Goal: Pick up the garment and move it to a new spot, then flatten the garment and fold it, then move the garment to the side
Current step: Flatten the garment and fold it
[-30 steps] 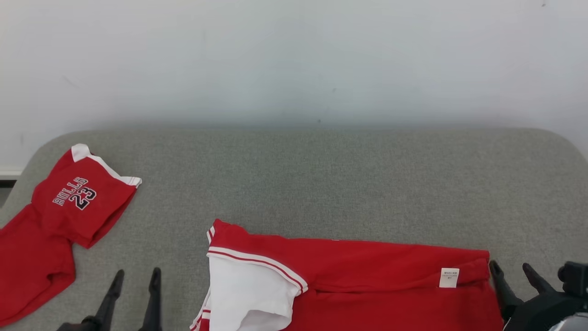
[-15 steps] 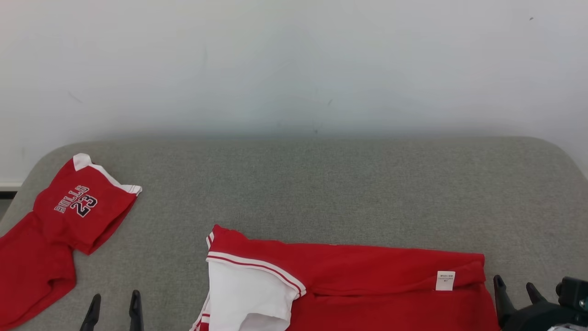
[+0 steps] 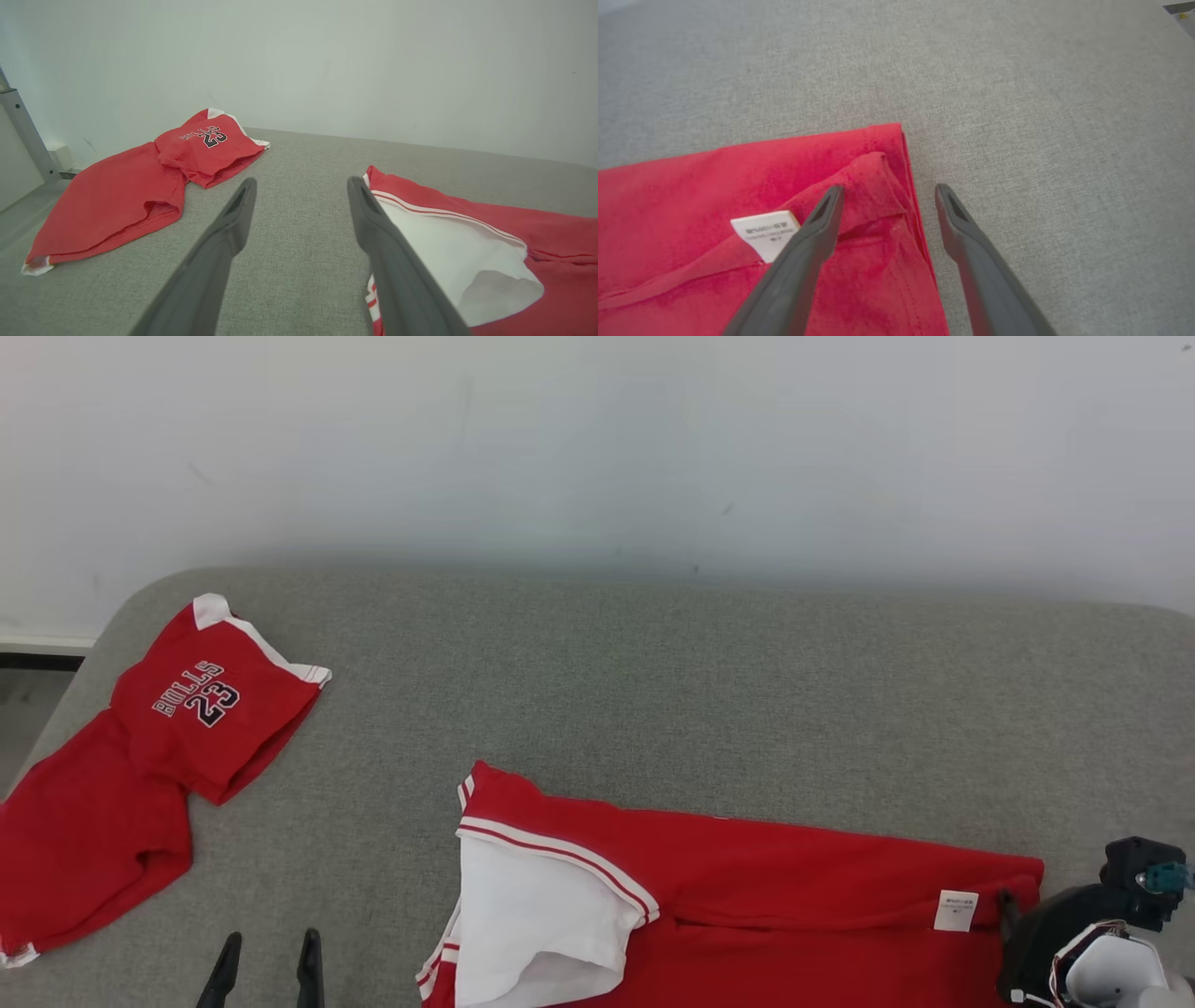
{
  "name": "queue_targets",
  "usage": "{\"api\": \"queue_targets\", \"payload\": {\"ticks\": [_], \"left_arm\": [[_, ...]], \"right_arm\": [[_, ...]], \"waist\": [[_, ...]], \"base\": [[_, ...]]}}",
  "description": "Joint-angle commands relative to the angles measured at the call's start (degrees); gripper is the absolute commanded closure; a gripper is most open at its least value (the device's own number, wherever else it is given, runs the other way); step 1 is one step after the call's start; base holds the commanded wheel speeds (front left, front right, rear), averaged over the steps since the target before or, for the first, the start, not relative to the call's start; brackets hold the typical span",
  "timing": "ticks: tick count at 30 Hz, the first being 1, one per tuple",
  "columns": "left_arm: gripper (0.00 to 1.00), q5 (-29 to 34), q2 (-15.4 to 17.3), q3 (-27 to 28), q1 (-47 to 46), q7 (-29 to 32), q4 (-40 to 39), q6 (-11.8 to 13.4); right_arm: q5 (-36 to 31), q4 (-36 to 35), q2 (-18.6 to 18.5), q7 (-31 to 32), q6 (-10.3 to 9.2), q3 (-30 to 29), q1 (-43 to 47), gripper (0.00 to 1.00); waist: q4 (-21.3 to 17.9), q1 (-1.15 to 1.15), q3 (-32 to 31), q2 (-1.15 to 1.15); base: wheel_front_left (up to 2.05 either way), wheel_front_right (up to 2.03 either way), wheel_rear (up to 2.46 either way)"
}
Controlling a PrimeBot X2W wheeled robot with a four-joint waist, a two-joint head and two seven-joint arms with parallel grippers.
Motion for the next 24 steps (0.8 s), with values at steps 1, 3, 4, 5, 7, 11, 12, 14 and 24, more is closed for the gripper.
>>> {"api": "queue_targets", "payload": {"ticks": [1, 3, 4, 5, 7, 11, 12, 14, 24], "left_arm": [[0.00, 0.15, -0.42, -0.32, -0.66, -0.17, 0.29, -0.31], [0.00, 0.18, -0.56, -0.35, -0.84, -0.17, 0.47, -0.45], [0.00, 0.14, -0.63, -0.33, -0.85, -0.17, 0.60, -0.49], [0.00, 0.13, -0.66, -0.26, -0.94, -0.17, 0.61, -0.36], [0.00, 0.15, -0.76, -0.14, -1.14, -0.17, 0.59, -0.40], [0.00, 0.37, -0.83, -0.12, -1.39, -0.17, 0.35, -0.52], [0.00, 0.47, -0.86, -0.19, -1.52, -0.17, 0.26, -0.55], [0.00, 0.61, -0.89, -0.34, -1.56, -0.17, 0.17, -0.61], [0.00, 1.07, -1.05, -0.62, -1.89, -0.18, -0.13, -0.75]], "right_arm": [[-1.26, 1.51, 0.11, 0.46, 0.06, -0.81, -0.60, 0.00], [-1.02, 3.10, 0.17, 0.37, 0.06, -1.10, -0.66, 0.00], [-1.09, 3.70, 0.21, 0.12, 0.06, -1.29, -0.55, 0.00], [-1.21, 4.28, 0.19, -0.25, 0.06, -1.52, -0.62, 0.00], [-1.51, 5.37, 0.15, -0.88, 0.06, -1.95, -0.80, 0.00], [-1.34, 8.02, 0.21, -1.09, 0.06, -2.47, -1.51, 0.00], [-1.26, 8.82, 0.22, -0.99, 0.06, -2.56, -1.62, 0.00], [-0.71, 10.66, 0.31, -0.52, 0.06, -2.31, -1.84, 0.00], [0.29, 16.02, 0.78, 0.54, 0.07, -1.64, -1.90, 1.00]], "waist": [[1.08, -0.01, 0.88, 0.00], [1.34, -0.01, 1.07, 0.00], [1.43, -0.01, 1.17, 0.00], [1.48, -0.01, 1.35, 0.00], [1.56, -0.01, 1.64, 0.00], [1.76, -0.01, 2.38, 0.00], [1.80, -0.01, 2.60, 0.00], [1.91, -0.01, 2.94, 0.00], [2.15, -0.01, 3.32, 0.00]], "base": [[0.00, 0.00, 0.00], [0.00, 0.00, 0.00], [0.00, 0.00, 0.00], [0.00, 0.00, 0.00], [0.00, 0.00, 0.00], [0.00, 0.00, 0.00], [0.00, 0.00, 0.00], [0.00, 0.00, 0.00], [0.00, 0.00, 0.00]]}}
